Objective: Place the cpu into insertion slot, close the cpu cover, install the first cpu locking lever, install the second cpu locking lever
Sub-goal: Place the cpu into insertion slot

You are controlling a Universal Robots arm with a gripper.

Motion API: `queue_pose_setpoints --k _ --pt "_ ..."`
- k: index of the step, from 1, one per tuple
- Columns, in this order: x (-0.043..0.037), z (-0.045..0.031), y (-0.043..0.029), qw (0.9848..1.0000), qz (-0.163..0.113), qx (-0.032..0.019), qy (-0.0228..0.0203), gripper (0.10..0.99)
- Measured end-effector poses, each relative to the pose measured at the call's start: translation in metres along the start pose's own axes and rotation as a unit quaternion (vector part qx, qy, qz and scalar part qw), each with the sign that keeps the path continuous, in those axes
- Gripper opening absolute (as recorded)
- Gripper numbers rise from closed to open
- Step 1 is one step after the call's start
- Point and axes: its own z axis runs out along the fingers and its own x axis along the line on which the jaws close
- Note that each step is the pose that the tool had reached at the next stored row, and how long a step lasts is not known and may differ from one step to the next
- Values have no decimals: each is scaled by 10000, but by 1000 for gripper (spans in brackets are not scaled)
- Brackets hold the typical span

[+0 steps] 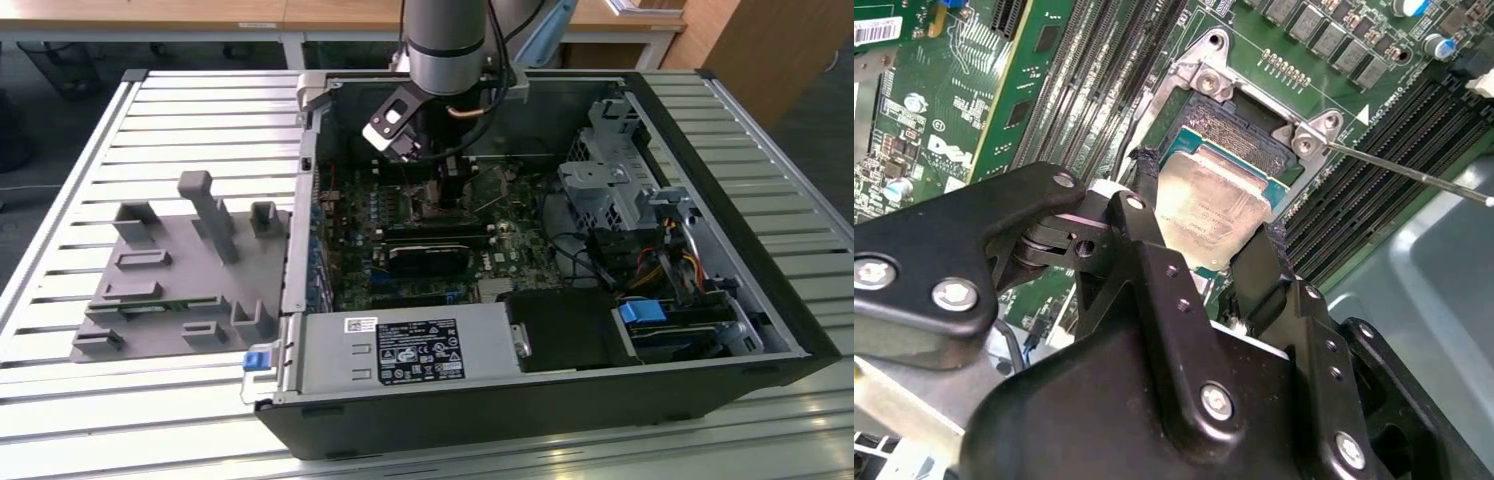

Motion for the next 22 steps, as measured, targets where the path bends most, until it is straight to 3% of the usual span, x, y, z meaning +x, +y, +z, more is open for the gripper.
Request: queue_pose_setpoints --k 22 --pt "12 109 -29 10000 74 0 -6 541"
